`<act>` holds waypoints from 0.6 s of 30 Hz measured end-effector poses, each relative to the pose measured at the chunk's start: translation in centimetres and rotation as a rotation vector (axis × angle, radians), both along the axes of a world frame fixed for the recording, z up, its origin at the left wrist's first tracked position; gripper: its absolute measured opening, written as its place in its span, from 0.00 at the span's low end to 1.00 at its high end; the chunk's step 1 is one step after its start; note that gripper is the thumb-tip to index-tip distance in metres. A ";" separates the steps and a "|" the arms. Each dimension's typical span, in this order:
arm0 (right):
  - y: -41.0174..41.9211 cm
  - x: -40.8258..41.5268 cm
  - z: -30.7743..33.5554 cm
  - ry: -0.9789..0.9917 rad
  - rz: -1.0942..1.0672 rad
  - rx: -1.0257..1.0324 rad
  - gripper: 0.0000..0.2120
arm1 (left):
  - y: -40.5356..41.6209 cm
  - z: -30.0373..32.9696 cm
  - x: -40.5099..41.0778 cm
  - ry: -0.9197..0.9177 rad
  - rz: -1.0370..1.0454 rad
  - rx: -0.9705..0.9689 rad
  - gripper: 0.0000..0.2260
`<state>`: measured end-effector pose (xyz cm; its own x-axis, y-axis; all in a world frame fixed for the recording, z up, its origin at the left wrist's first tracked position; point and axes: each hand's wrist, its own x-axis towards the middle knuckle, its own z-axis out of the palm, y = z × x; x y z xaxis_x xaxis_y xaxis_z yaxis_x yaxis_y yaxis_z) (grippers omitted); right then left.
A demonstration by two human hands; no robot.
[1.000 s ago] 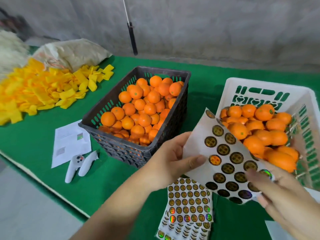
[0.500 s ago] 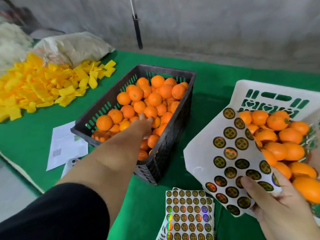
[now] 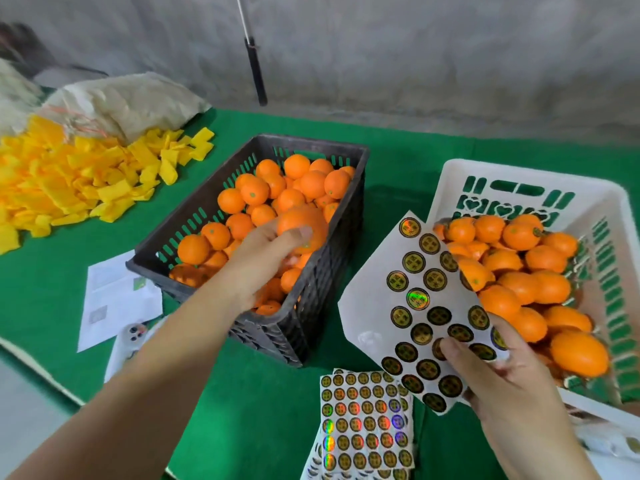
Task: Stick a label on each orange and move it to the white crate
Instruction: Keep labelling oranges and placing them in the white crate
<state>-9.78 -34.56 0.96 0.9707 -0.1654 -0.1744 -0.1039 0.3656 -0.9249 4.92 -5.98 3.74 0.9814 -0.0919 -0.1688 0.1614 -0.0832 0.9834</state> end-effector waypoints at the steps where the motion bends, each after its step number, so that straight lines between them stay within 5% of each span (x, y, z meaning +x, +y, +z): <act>1: 0.2 -0.3 0.2 -0.013 0.025 -0.014 0.31 | -0.8 0.4 -2.2 0.086 -0.096 -0.110 0.24; 3: 0.4 -1.2 0.8 -0.034 0.065 -0.097 0.35 | -1.1 0.1 -6.4 0.010 -0.226 -0.112 0.18; 6: 0.8 -2.3 1.7 -0.089 0.088 -0.259 0.31 | -4.8 0.8 -8.3 0.077 -0.541 0.507 0.16; 10: 0.7 -3.8 1.6 -0.061 0.027 -0.559 0.35 | -5.7 1.2 -13.4 0.071 -0.357 -0.201 0.27; 11: 0.7 -4.3 1.6 -0.033 -0.030 -0.675 0.38 | -5.4 0.8 -14.0 0.006 -0.264 -0.250 0.30; 14: 1.0 -5.7 2.5 -0.296 -0.256 -1.099 0.30 | -5.7 0.3 -15.7 -0.204 -0.304 -0.129 0.27; 18: -0.3 -5.1 4.9 -0.644 -0.048 -1.240 0.13 | -5.5 1.0 -17.6 -0.344 -0.369 -0.003 0.30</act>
<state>-14.90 -34.87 5.85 0.8122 0.0834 0.5773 0.4469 -0.7250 -0.5240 -12.68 -11.53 4.71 0.8822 -0.4433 0.1590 -0.2114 -0.0711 0.9748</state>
